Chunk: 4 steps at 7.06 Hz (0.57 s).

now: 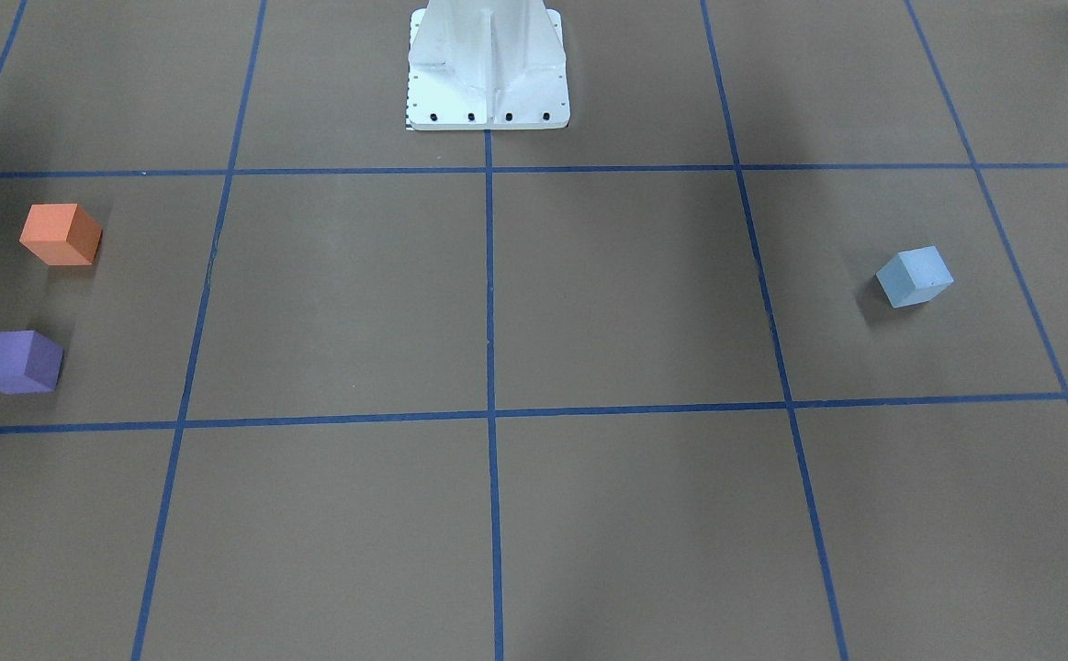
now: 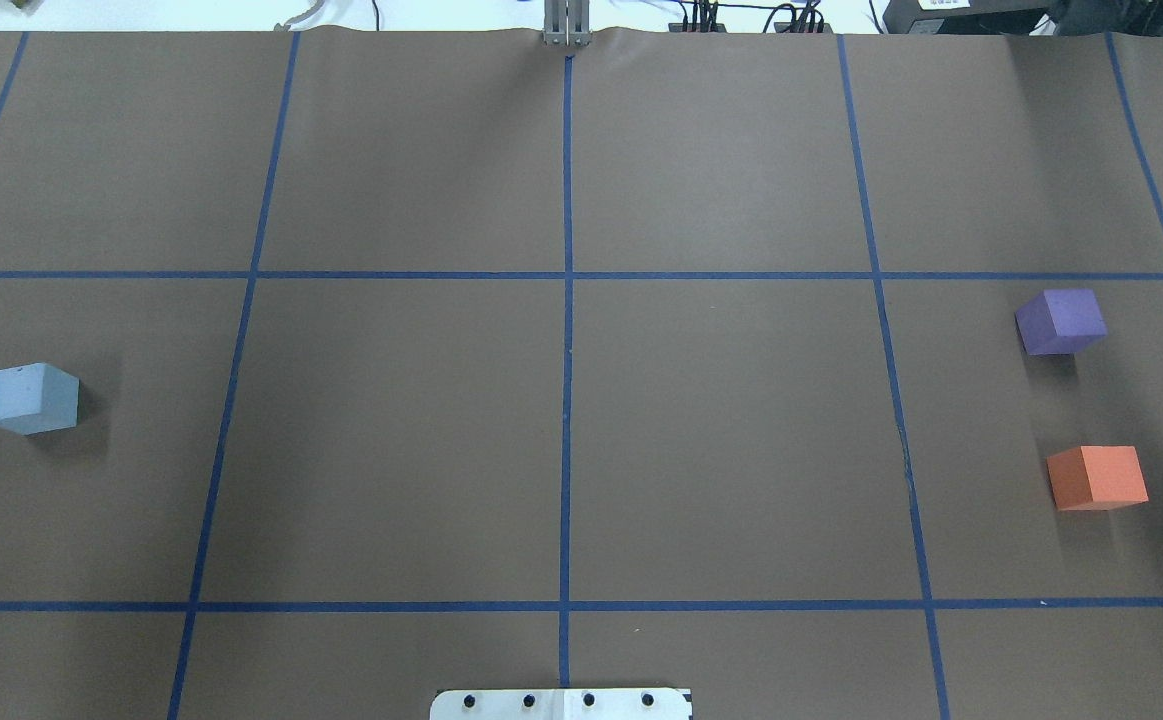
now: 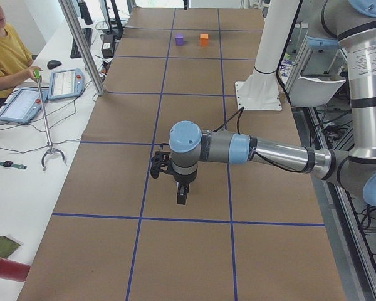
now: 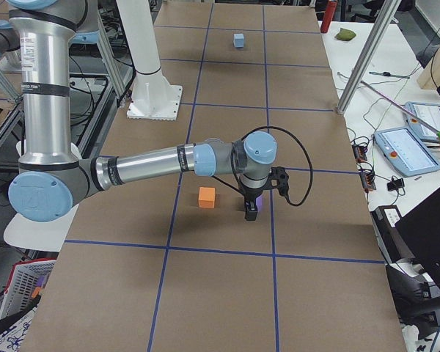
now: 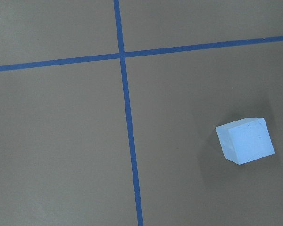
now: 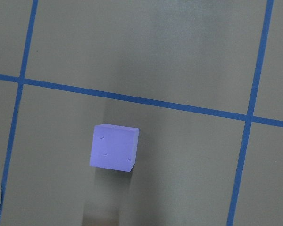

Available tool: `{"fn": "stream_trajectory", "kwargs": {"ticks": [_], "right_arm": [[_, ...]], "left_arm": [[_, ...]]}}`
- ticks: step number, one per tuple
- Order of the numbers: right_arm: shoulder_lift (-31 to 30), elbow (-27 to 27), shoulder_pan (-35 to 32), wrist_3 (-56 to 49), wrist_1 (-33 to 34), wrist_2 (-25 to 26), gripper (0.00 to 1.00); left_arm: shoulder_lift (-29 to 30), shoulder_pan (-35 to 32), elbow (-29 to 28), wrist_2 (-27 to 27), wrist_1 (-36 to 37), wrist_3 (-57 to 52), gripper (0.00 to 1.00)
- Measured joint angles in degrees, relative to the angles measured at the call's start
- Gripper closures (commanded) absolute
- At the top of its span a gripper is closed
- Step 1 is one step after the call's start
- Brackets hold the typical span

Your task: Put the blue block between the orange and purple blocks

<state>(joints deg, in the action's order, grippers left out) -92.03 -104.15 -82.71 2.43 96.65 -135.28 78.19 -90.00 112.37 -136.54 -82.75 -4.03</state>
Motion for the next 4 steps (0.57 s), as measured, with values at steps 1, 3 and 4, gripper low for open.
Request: {"fn": "stream_trajectory", "kwargs": {"ticks": [1,3,4], "right_arm": [[-0.12,0.14,0.0,0.02,0.02,0.07,0.0],[0.02,-0.06,0.0,0.07,0.01,-0.09,0.0],[0.1,-0.2,0.0,0.06,0.0,-0.16,0.0]], "left_arm": [[-0.58,0.01,0.26,-0.02,-0.33,-0.35,0.0],[-2.4,0.07,0.69,0.04,-1.55,-1.39,0.0],[-2.63,0.08,0.63,0.12,-1.71,-1.52,0.0]]}}
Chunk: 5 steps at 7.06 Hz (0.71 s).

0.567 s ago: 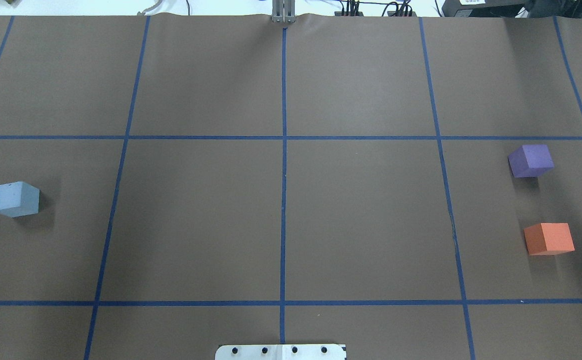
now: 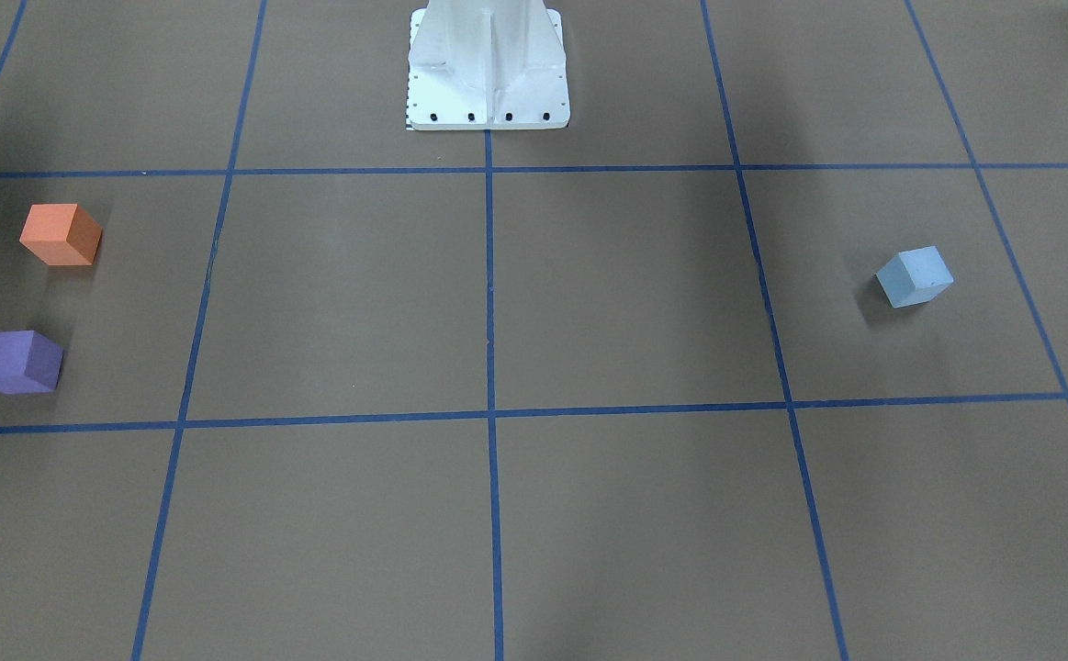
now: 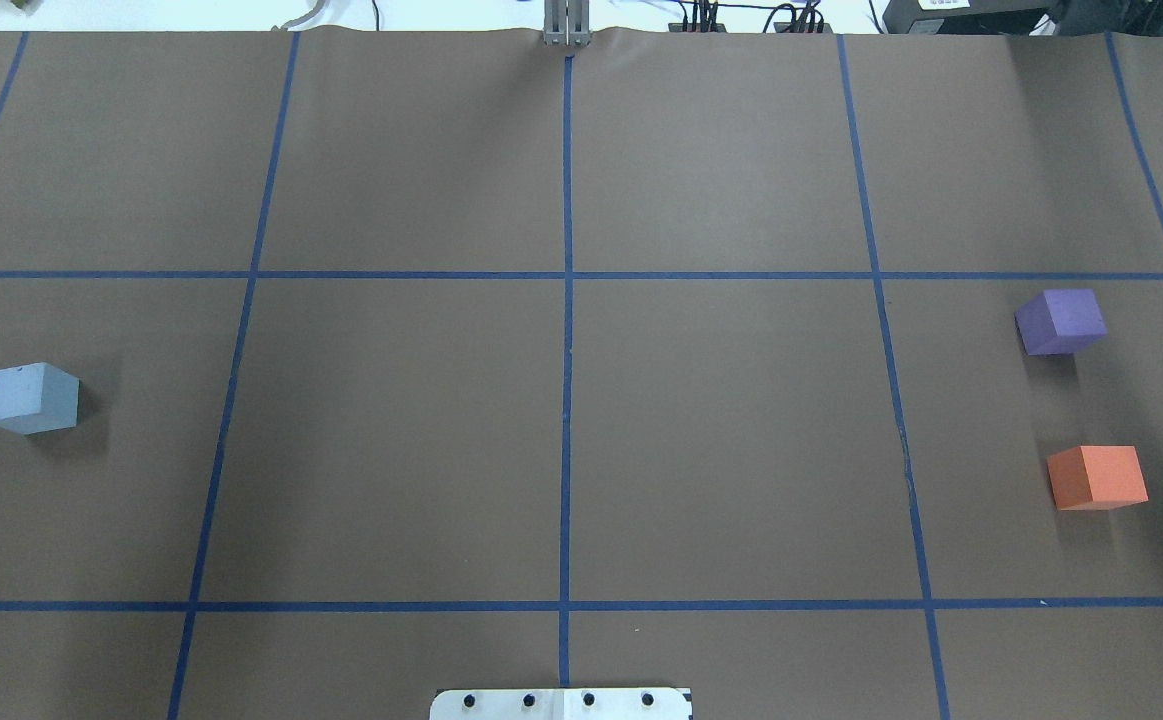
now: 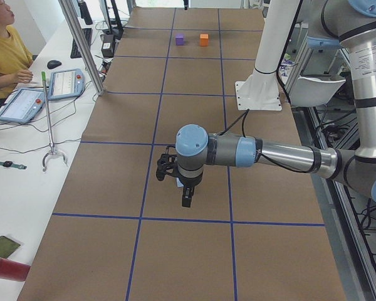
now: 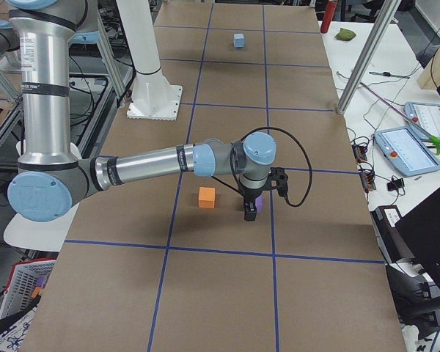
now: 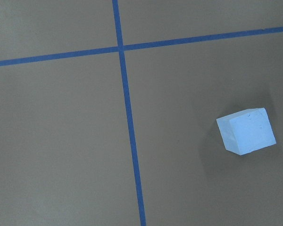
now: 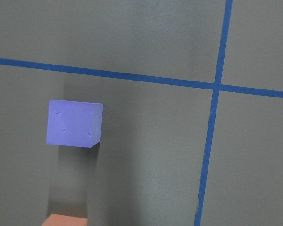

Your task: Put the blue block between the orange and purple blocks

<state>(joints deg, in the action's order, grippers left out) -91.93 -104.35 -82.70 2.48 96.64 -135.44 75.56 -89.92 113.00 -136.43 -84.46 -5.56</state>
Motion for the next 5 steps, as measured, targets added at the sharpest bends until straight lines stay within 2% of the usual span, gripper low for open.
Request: {"fn": "stream_trajectory", "kwargs": {"ticks": [2,5], "right_arm": [[0.01,0.13,0.09,-0.25,-0.65,0.05,0.0],[-1.45,1.99,0.26,-0.3,-7.07,-2.04,0.0]], "left_arm": [[-0.18,0.0,-0.44,0.09,-0.32,-0.13,0.0],[-0.15,0.86,-2.56,-1.72,-5.39,0.69,0.0]]}}
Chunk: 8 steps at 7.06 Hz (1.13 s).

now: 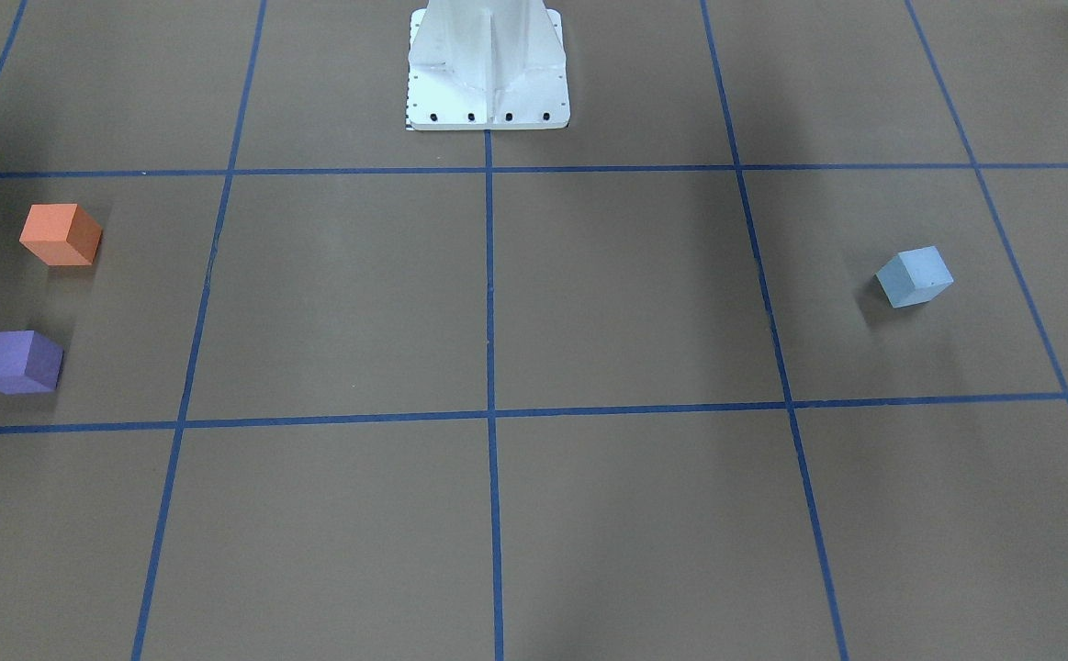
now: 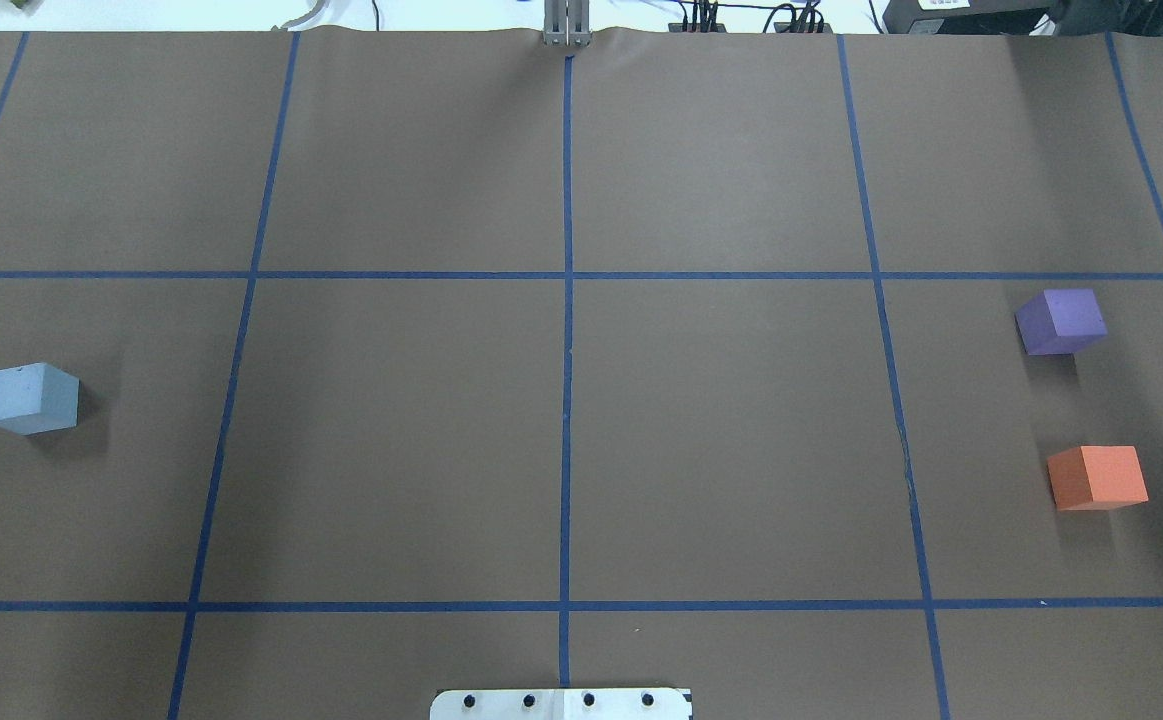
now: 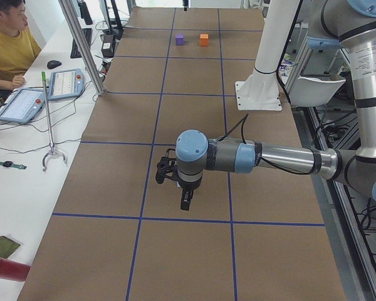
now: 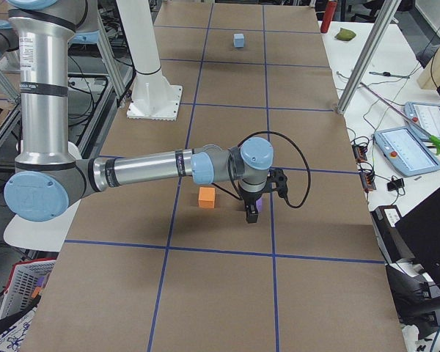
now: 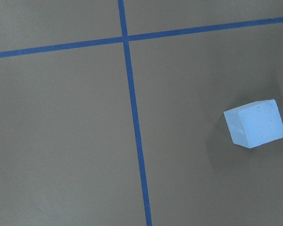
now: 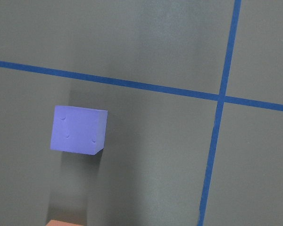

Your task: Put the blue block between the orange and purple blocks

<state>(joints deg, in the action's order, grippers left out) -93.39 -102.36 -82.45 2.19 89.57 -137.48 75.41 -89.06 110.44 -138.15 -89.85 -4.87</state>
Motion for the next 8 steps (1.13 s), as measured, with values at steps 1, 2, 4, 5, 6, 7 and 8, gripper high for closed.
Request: {"fn": "stream_trajectory", "kwargs": {"ticks": [1,2,4,5,6,7,8], "right_arm": [[-0.55,0.3,0.04,0.02,-1.14,-1.48,0.0],[-0.77,0.86,0.1,0.03,-1.63,-2.29,0.0],[-0.75,1.93,0.37,-0.06,-1.9,-2.75,0.0],[-0.68,2.09,0.74,-0.06,-1.93,-3.04,0.0],[-0.62,2.12,1.12,-0.01,-1.96,-3.65,0.0],[-0.59,2.11,1.31,0.05,-2.02,-4.33,0.0],[-0.57,2.09,1.4,0.08,-2.14,-4.88,0.0]], "left_arm": [[0.46,2.05,-0.71,-2.18,-1.96,3.86,0.0],[1.66,6.68,-1.2,-3.51,-4.18,11.33,0.0],[4.17,17.73,-2.15,-1.82,-10.66,29.47,0.0],[5.1,23.51,-2.68,2.87,-13.49,38.38,0.0],[6.17,28.14,-3.77,7.21,-15.6,45.3,0.0],[7.66,30.58,-5.68,9.29,-17.05,49.68,0.0],[8.86,31.65,-7.63,10.06,-17.82,51.6,0.0]]}}
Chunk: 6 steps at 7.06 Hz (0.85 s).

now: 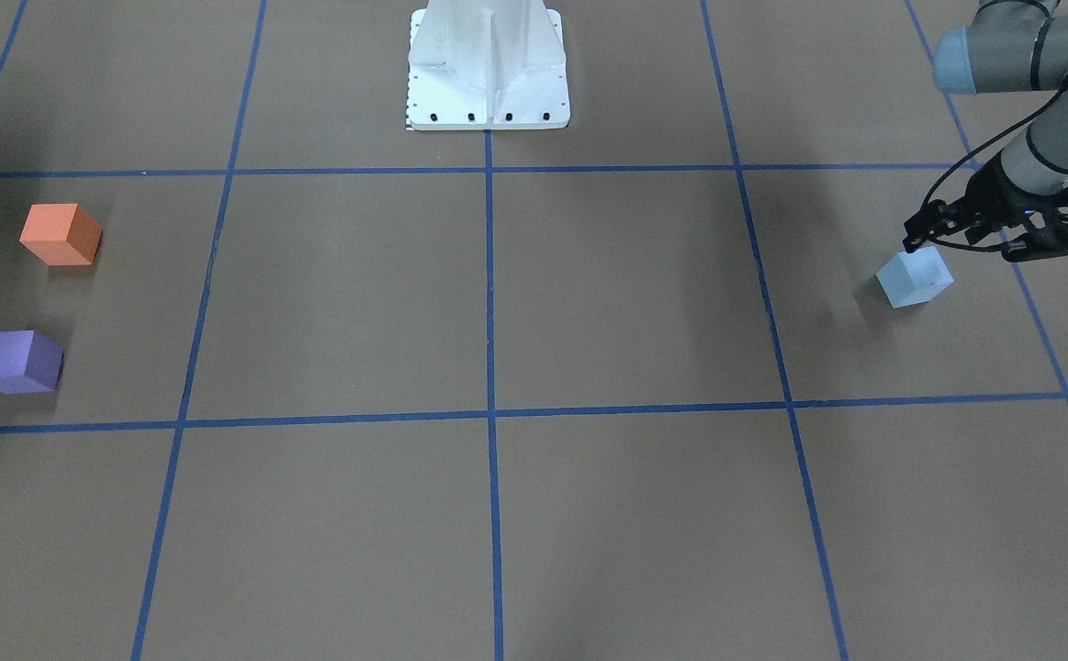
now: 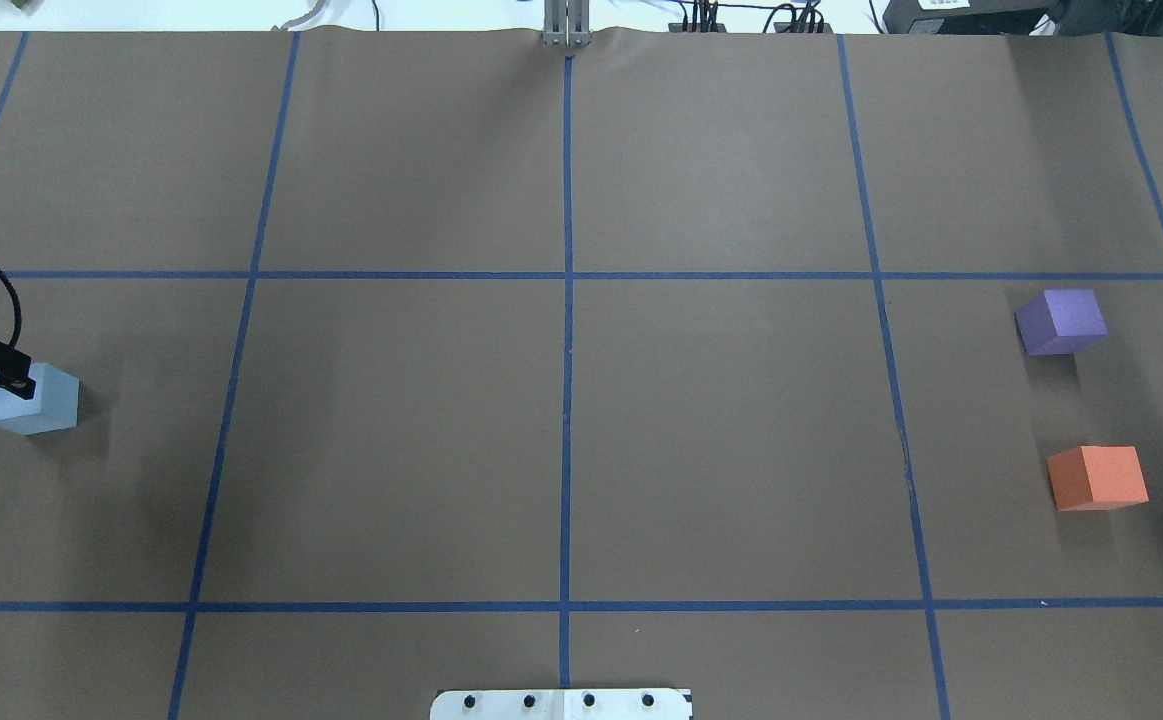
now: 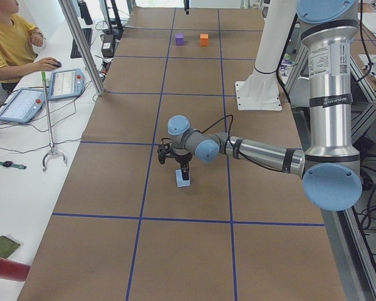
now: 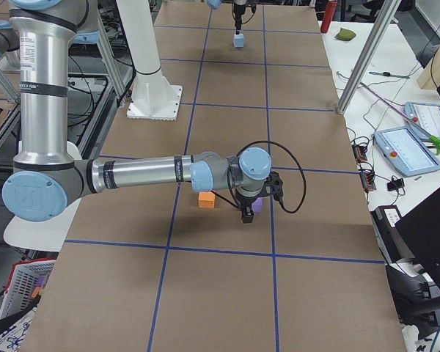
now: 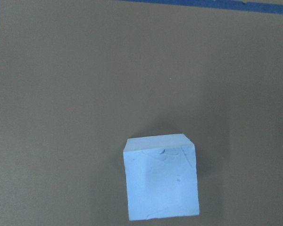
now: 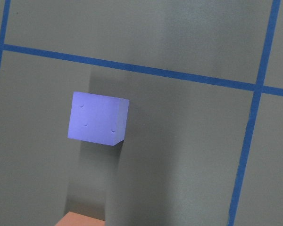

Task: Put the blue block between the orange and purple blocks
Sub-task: 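Lower the left gripper onto the light blue cube and grasp it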

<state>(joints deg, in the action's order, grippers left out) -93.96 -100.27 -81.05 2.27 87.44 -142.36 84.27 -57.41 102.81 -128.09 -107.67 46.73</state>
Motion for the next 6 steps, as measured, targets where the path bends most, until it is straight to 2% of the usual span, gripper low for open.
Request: {"fn": "stream_trajectory", "kwargs": {"ticks": [4,5,6], "right_arm": [[0.0,0.06,0.45,0.09,-0.37,-0.66,0.0],[0.01,0.06,0.55,0.12,-0.59,-0.66,0.0],[0.03,0.06,0.68,0.15,-0.82,-0.69,0.0]], "left_arm": [[3.71,1.13,-6.31,0.42,-0.79,1.11,0.0],[4.18,1.6,-7.28,0.41,-1.04,1.12,0.11],[4.38,2.16,-7.9,0.39,-1.4,1.15,0.26]]}}
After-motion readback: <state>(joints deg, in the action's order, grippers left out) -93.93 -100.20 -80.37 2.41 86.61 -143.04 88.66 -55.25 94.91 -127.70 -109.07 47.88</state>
